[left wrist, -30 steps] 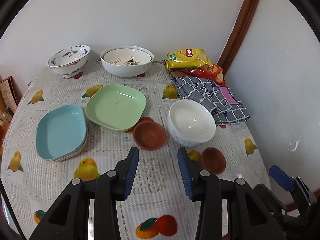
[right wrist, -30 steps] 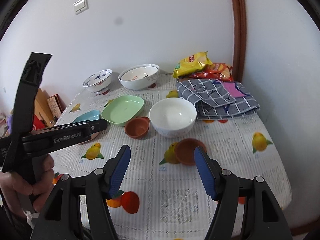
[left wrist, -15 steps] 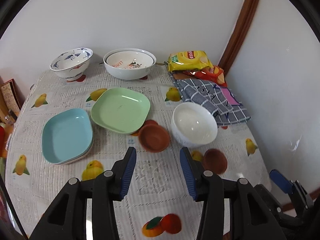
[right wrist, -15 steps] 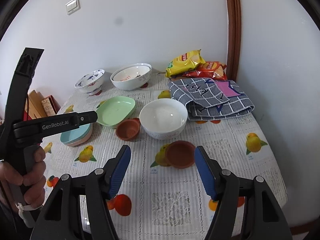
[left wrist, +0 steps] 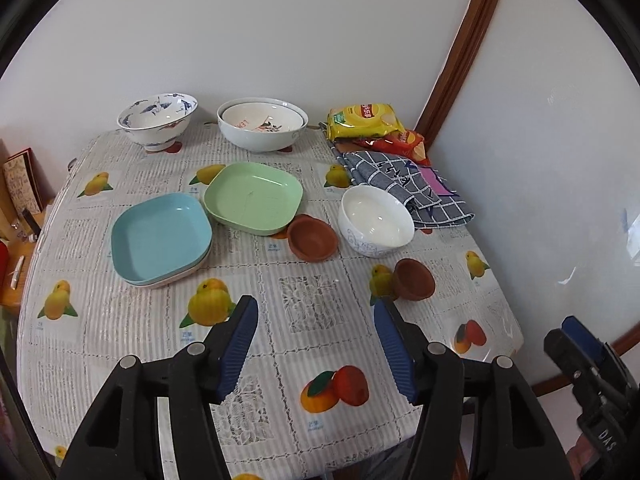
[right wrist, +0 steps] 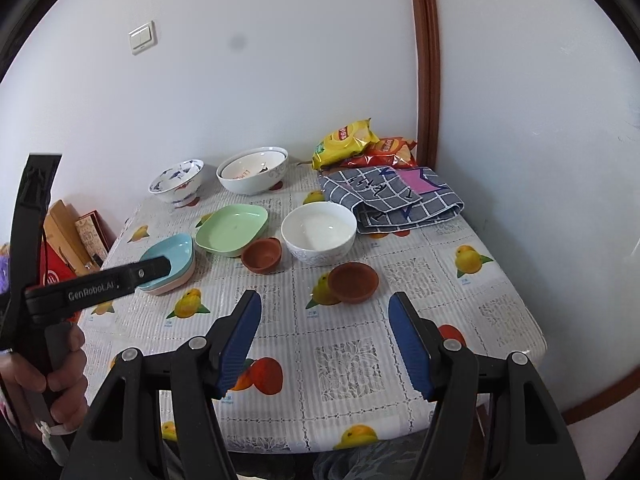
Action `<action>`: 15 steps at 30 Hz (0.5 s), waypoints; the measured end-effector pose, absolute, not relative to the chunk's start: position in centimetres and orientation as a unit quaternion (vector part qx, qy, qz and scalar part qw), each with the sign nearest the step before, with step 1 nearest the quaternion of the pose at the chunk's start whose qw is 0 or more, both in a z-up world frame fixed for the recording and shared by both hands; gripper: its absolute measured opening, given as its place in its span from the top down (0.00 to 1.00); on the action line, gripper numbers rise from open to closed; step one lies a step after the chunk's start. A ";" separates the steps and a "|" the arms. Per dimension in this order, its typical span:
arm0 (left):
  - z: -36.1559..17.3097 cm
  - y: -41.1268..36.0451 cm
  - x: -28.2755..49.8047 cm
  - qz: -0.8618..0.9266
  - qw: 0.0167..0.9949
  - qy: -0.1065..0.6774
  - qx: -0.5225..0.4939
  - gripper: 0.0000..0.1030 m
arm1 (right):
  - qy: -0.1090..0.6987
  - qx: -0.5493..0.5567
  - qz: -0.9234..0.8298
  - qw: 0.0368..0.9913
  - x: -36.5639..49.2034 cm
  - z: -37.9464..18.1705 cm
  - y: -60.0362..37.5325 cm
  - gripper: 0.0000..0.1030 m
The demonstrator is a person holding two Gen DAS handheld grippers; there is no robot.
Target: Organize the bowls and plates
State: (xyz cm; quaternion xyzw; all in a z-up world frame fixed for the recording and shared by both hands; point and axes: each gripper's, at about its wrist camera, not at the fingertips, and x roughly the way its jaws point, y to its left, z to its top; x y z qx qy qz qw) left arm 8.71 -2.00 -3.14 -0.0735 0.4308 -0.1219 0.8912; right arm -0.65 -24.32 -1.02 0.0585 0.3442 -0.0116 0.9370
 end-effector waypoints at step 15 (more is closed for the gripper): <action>-2.3 0.9 8.7 -0.083 0.901 0.419 -0.070 0.37 | 0.351 0.060 0.027 0.934 0.6 -1.6 -21.3 0.36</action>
